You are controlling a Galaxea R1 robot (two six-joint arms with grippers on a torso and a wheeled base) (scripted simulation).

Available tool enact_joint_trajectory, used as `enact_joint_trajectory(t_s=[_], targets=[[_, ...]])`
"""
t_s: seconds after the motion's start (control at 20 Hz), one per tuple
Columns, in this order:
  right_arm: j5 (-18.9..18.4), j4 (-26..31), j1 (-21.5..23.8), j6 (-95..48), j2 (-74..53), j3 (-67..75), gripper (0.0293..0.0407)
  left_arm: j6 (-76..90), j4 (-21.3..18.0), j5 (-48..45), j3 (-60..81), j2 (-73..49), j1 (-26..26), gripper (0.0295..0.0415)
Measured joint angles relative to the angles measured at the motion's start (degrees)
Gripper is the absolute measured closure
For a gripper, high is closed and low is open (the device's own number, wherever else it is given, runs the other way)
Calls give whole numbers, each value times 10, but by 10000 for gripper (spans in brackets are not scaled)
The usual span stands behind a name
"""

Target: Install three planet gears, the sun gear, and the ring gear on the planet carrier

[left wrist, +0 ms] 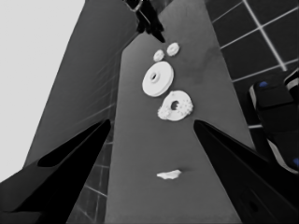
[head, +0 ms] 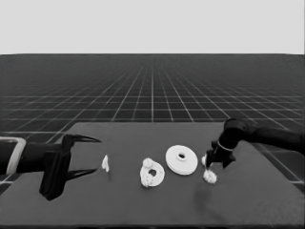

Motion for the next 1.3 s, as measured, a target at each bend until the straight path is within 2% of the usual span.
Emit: enact_joint_trajectory(t_s=[0.1, 0.15, 0.25, 0.6, 0.7, 1.1, 1.2, 1.3], targets=[[-1, 2, 0, 1, 4, -9, 315, 0, 0, 0, 0, 0, 0, 326], [28, -41, -48, -5, 15, -31, 315, 0, 0, 0, 0, 0, 0, 326], [58, -76, -99, -14, 32, -67, 315, 0, 0, 0, 0, 0, 0, 326], [74, -92, -120, -21, 43, -91, 315, 0, 0, 0, 0, 0, 0, 326], [75, -92, -120, -21, 44, -91, 386, 0, 0, 0, 0, 0, 0, 326], [75, -92, -120, -21, 44, -91, 388, 0, 0, 0, 0, 0, 0, 326], [23, -36, -47, -1, 14, -28, 388, 0, 0, 0, 0, 0, 0, 326], [6, -11, -16, 2, 8, -17, 388, 0, 0, 0, 0, 0, 0, 326]])
